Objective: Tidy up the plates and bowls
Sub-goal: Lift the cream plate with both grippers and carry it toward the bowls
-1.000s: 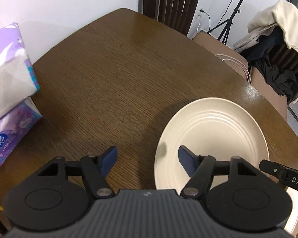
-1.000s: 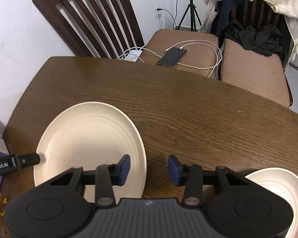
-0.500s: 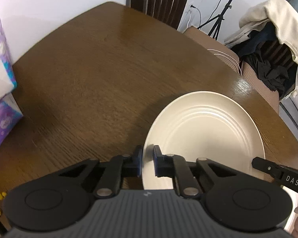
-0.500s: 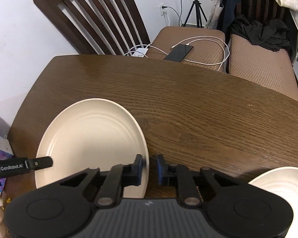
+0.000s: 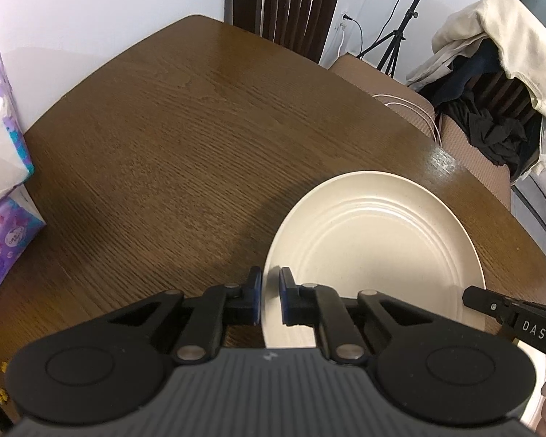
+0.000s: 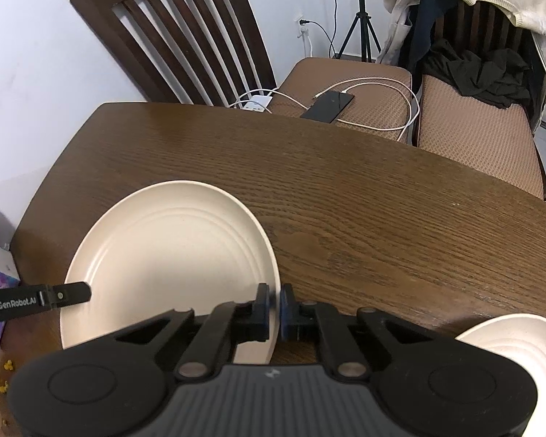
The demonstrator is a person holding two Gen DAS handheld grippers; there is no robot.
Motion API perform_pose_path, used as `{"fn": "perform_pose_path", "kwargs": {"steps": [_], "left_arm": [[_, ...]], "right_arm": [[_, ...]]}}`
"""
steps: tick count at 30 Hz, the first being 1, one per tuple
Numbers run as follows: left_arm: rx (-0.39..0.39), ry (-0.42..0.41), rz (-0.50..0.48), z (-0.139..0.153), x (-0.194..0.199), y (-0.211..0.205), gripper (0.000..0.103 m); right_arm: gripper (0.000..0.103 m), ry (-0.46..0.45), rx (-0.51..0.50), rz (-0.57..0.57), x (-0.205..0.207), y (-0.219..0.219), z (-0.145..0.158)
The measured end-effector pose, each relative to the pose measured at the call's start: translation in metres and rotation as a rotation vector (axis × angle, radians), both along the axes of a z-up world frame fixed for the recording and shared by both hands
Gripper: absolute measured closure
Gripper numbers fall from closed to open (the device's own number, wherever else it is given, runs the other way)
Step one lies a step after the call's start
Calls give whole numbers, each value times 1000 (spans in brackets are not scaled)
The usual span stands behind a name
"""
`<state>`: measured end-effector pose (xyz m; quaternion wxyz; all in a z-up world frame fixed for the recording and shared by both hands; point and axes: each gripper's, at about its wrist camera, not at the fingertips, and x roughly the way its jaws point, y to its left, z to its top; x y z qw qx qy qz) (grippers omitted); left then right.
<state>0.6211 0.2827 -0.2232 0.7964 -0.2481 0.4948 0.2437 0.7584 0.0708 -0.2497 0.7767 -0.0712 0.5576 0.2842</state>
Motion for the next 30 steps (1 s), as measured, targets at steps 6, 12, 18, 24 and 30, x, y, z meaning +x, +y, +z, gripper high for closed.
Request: {"fn": "perform_pose_path", "kwargs": {"steps": [6, 12, 18, 24, 30], "left_arm": [[18, -15, -11, 9, -3, -5, 93], [37, -35, -23, 23, -7, -5, 93], [56, -49, -38, 41, -12, -12, 93], [62, -70, -41, 59, -19, -16, 93], [70, -85, -47, 76, -30, -19, 93]], "right_arm": [[97, -20, 5, 2, -2, -4, 6], [97, -39, 17, -1, -5, -7, 20], [97, -59, 21, -6, -10, -9, 35], [97, -81, 30, -10, -17, -14, 52], [97, -94, 42, -17, -26, -20, 66]]}}
